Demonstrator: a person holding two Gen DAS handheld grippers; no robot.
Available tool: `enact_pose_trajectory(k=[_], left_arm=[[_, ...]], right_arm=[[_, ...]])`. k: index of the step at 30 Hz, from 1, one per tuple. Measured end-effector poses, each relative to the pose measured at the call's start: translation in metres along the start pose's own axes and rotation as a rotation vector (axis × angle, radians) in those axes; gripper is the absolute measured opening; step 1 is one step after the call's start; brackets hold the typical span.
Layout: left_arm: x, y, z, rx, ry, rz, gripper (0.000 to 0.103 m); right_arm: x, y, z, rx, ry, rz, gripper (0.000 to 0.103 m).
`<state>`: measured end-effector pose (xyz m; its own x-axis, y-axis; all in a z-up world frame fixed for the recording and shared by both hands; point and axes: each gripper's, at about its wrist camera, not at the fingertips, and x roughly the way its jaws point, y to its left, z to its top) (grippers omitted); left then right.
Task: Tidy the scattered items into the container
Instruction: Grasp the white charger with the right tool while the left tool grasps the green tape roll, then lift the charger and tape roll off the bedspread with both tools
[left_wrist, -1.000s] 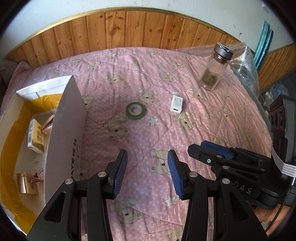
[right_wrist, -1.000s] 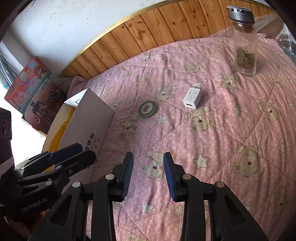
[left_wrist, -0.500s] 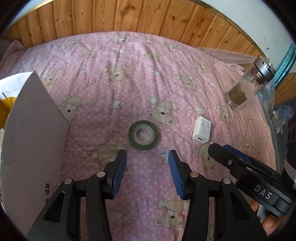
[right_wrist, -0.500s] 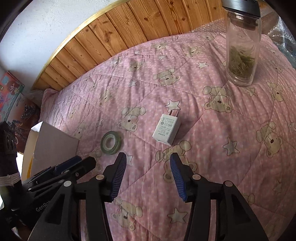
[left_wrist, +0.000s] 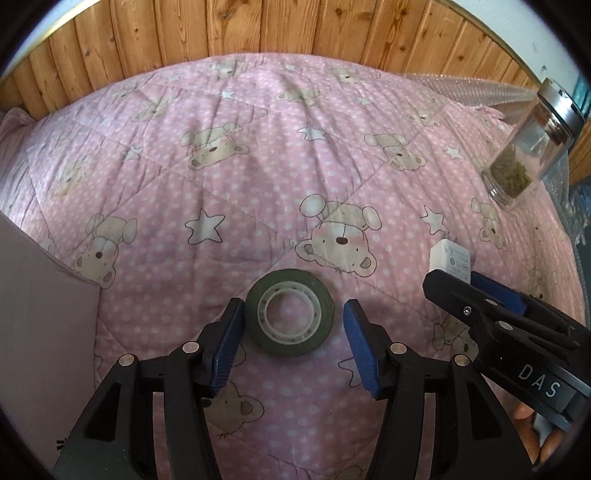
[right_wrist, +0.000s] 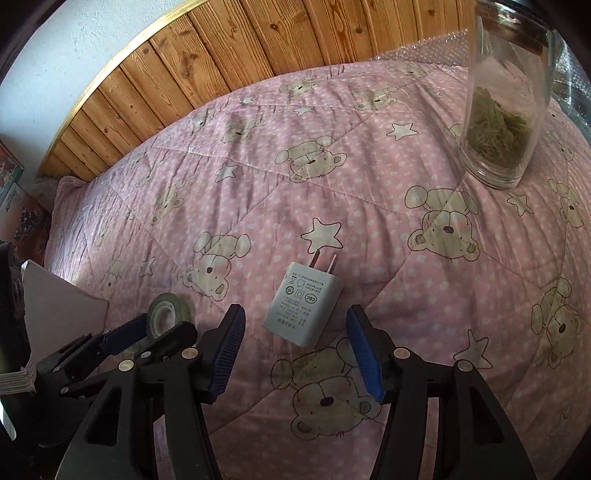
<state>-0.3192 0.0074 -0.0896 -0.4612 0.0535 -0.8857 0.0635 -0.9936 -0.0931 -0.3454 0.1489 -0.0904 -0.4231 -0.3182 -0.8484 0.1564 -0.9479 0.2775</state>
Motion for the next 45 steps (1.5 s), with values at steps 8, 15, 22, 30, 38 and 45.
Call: enact_pose_trajectory(k=[8,15,22,30,38,45], left_arm=[[0.0,0.0,-0.002,0.016,-0.026,0.03,0.05],[-0.008,0.002,-0.009,-0.004,-0.003,0.008,0.049],[-0.026,0.0,-0.024,-0.017,0.002,-0.008,0.049],[-0.053,0.0,-0.044,-0.016,-0.005,-0.01,0.049],[-0.083,0.008,-0.07,-0.031,-0.009,-0.017,0.049],[-0.106,0.01,-0.101,-0.025,0.005,-0.026,0.049]], right_arm=[[0.002,0.001,0.001,-0.04,-0.017,-0.047,0.034],[-0.003,-0.009,0.0,0.047,-0.009,0.024,0.033],[-0.011,0.0,-0.008,0.065,-0.006,0.076,0.033],[-0.026,0.012,-0.025,0.053,-0.007,0.099,0.033],[-0.047,0.033,-0.052,-0.007,-0.021,0.107,0.033],[-0.062,0.044,-0.083,-0.028,-0.013,0.125,0.033]])
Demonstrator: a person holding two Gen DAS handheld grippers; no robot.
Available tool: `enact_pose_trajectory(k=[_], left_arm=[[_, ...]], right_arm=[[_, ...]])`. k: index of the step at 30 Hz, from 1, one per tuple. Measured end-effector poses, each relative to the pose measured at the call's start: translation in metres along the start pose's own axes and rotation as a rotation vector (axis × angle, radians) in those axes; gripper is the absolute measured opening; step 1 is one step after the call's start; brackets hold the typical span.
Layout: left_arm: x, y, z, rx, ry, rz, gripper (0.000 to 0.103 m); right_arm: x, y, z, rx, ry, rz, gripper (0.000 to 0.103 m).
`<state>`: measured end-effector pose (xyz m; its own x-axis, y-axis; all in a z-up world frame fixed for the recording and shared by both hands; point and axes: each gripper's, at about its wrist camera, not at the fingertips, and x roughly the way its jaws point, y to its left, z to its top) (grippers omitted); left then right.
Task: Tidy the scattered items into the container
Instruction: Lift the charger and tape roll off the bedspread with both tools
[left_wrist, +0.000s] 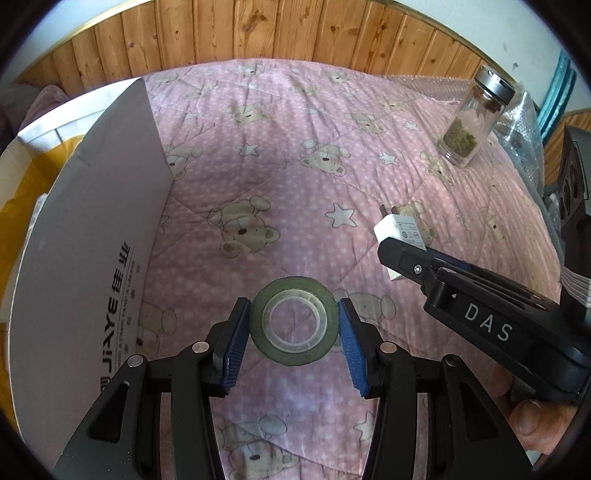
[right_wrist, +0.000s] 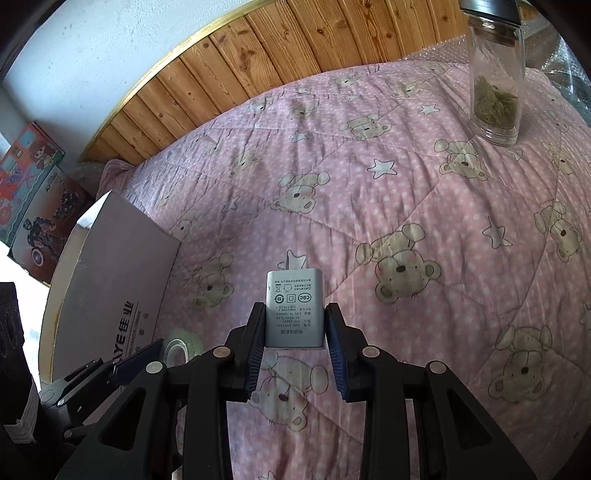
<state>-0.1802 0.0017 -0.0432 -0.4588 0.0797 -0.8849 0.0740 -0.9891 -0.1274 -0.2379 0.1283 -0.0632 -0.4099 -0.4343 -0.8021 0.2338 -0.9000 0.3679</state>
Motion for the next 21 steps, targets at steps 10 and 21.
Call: enact_pose_trajectory(k=[10,21], left_arm=[[-0.035,-0.005,-0.036,0.017,-0.01,-0.034,0.049],[-0.069,-0.003,-0.064,0.017,-0.036,-0.071,0.049]], right_arm=[[-0.024,0.002,-0.032,0.009,0.002,0.009,0.033],[-0.052,0.007,-0.08,0.025,0.009,0.035,0.033]])
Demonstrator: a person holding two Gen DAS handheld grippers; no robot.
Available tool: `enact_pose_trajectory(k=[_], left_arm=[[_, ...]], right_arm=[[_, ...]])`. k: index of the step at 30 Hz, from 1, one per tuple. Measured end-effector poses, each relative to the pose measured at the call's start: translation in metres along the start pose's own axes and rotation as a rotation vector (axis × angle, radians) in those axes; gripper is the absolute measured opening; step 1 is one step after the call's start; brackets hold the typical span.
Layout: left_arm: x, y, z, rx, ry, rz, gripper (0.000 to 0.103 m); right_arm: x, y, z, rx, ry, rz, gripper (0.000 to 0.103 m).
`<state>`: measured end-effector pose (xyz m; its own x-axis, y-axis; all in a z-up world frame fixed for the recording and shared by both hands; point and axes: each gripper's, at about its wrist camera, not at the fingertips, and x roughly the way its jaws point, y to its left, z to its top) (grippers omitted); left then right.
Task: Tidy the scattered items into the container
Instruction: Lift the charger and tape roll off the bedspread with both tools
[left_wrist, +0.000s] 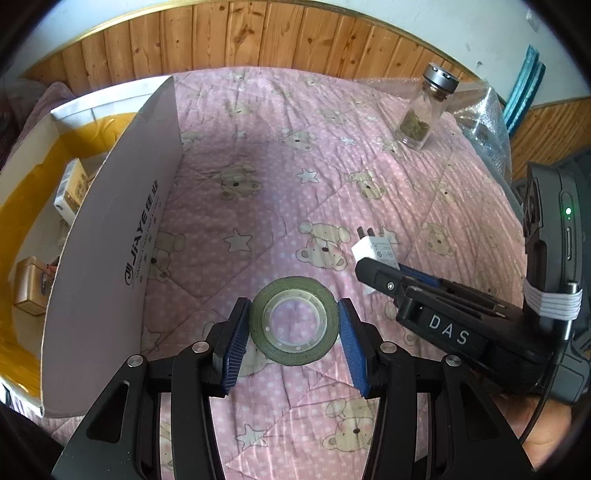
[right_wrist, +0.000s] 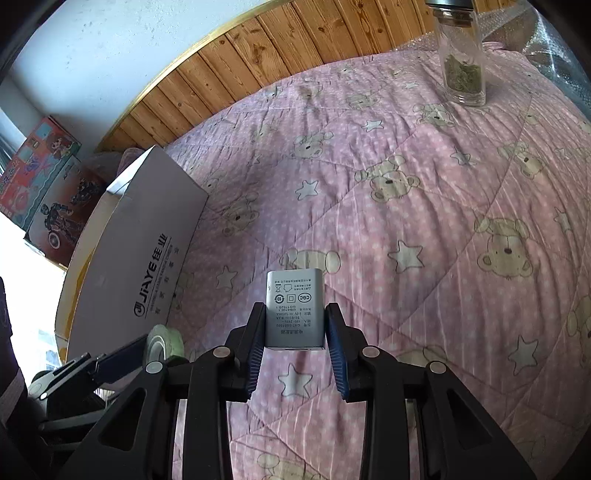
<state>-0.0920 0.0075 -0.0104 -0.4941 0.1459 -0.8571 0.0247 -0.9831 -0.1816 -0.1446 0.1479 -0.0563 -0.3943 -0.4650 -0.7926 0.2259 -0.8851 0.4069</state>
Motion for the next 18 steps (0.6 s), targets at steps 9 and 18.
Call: enact_pose_trajectory(k=[9,18], left_arm=[[-0.034,0.006,-0.016,-0.027,-0.047,-0.04,0.049],[-0.065,0.011,-0.027,-0.051,-0.101,-0.072,0.049]], right_arm=[[-0.021,0.021,-0.038,-0.048,-0.002,0.006,0.033],[-0.052,0.051,-0.056,-0.135,-0.051,0.011,0.033]])
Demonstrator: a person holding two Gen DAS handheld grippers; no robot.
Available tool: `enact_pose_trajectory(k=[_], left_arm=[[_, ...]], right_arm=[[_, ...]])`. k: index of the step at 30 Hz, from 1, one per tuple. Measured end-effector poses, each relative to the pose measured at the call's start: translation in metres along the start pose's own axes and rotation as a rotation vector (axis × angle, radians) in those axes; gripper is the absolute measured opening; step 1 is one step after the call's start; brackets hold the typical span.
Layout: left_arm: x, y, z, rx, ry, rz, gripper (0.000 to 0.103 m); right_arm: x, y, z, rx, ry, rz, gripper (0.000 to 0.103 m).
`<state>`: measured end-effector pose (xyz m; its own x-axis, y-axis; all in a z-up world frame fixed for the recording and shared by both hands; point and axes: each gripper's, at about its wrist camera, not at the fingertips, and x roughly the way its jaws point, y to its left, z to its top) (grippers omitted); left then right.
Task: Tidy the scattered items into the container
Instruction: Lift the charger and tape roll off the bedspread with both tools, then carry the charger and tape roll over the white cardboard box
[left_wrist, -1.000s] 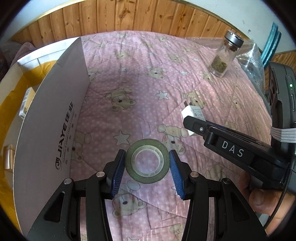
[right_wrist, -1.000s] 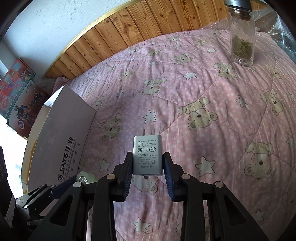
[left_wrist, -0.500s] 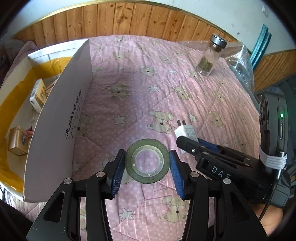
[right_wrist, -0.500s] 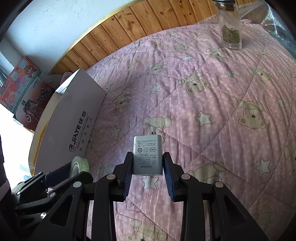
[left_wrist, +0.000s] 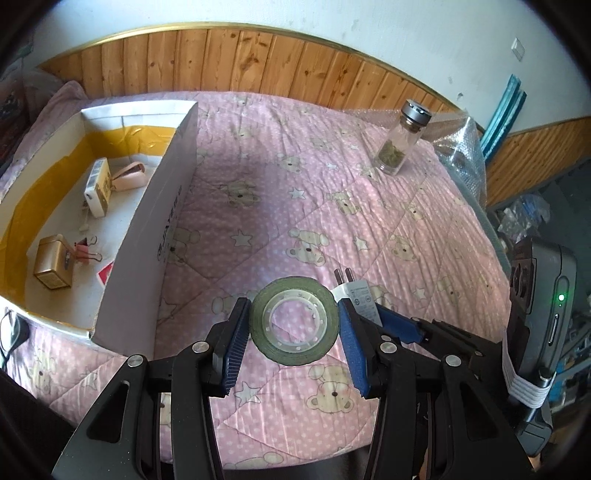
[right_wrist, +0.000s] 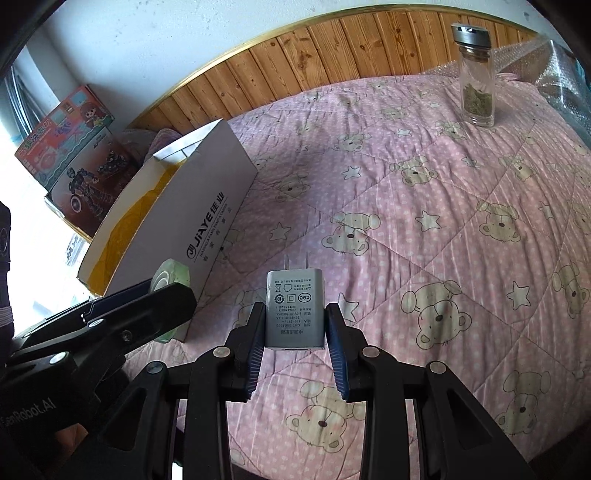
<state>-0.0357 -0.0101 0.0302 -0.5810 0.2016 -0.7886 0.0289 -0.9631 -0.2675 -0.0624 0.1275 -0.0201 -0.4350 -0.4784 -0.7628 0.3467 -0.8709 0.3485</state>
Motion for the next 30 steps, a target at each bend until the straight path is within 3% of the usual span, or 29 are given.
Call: enact_pose_trajectory(k=[15,30], left_arm=[[-0.052,0.037,0.005,-0.083,-0.107,-0.035,0.049],[-0.078,0.098,0.021,-0.196,-0.172,-0.034,0.049]], right_arm=[[-0.029,0.068,0.003,-0.179,-0.053,0.036,0.033],[-0.028,0.126,0.027,-0.259,-0.068,0.086,0.033]])
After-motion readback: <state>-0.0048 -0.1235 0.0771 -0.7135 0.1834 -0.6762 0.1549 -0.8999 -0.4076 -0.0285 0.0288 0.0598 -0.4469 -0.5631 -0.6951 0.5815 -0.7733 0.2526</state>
